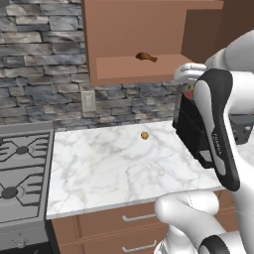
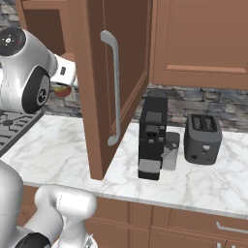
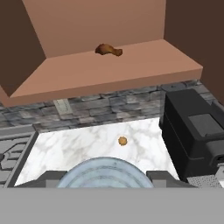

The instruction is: Pick the cereal and canned food from the counter and place them in the cabinets closest to them.

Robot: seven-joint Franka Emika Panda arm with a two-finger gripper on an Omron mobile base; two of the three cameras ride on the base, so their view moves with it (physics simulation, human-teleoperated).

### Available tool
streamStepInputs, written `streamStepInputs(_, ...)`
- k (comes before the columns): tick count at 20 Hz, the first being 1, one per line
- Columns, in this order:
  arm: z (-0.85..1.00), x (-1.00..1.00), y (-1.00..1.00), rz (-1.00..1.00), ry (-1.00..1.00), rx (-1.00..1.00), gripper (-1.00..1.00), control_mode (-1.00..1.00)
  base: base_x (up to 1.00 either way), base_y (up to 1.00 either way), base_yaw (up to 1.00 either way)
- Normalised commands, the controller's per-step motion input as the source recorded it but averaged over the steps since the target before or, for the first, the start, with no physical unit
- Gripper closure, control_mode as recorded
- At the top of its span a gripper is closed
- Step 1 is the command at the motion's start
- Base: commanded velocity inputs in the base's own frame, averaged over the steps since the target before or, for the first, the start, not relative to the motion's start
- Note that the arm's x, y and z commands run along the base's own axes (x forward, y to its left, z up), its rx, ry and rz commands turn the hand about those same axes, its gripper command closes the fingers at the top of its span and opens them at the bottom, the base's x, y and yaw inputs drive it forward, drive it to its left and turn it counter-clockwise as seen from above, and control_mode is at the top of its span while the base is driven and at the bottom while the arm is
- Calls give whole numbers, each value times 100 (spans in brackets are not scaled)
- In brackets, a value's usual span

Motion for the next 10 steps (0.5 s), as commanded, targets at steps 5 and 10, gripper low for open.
streamStepInputs(5,0,13,5,0,0,0,100,-100,0,0,0)
streamStepInputs(10,0,19,10,0,0,0,100,-100,0,0,0)
